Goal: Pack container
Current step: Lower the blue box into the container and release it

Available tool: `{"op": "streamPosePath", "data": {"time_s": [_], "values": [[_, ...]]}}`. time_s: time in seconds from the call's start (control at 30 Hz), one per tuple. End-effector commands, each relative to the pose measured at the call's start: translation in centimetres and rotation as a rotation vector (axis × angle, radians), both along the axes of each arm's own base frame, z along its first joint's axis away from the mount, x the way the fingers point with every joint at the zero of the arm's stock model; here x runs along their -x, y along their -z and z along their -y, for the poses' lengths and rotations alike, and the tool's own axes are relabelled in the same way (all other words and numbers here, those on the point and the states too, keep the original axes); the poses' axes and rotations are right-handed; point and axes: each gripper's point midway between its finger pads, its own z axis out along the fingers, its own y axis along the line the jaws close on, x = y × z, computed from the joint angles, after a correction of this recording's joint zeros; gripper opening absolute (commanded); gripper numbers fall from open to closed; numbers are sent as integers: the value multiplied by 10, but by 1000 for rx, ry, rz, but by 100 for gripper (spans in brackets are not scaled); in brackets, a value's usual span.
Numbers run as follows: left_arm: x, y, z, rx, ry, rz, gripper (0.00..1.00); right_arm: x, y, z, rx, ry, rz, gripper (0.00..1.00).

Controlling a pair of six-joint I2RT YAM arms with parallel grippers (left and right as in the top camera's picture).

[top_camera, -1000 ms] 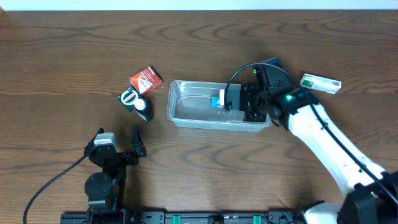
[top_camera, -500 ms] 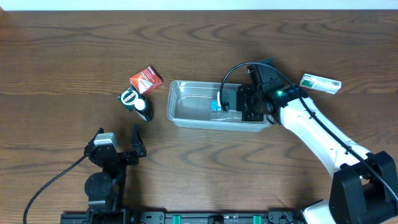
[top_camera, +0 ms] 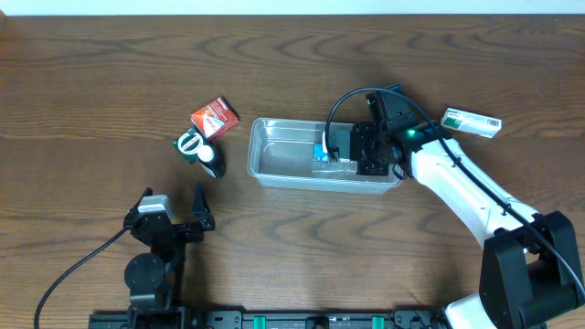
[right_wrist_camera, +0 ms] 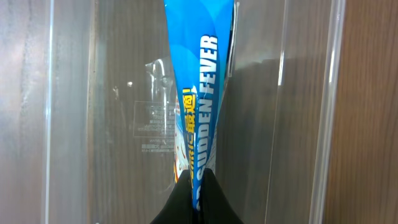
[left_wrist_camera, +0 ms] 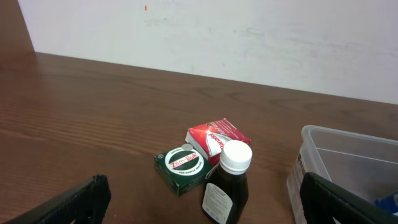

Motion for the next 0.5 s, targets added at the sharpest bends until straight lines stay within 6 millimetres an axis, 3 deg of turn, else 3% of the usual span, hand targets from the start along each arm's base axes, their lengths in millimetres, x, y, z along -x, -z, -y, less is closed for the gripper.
{"op": "streamPosePath", "data": {"time_s": [0.0, 0.07, 0.13, 0.2, 0.47], "values": [[0, 17, -2, -5, -6, -38, 98, -6, 2, 1, 4, -6, 8, 6], [0, 17, -1, -5, -6, -38, 98, -5, 2, 1, 0, -7, 3, 13], [0, 17, -2, -5, -6, -38, 98, -3, 2, 0, -8, 2, -9, 29], [0, 17, -1, -5, -6, -38, 98, -3, 2, -1, -18, 32, -21, 38], [0, 17, -1, -4, -6, -38, 98, -1, 2, -2, -23, 45, -34, 40]]}}
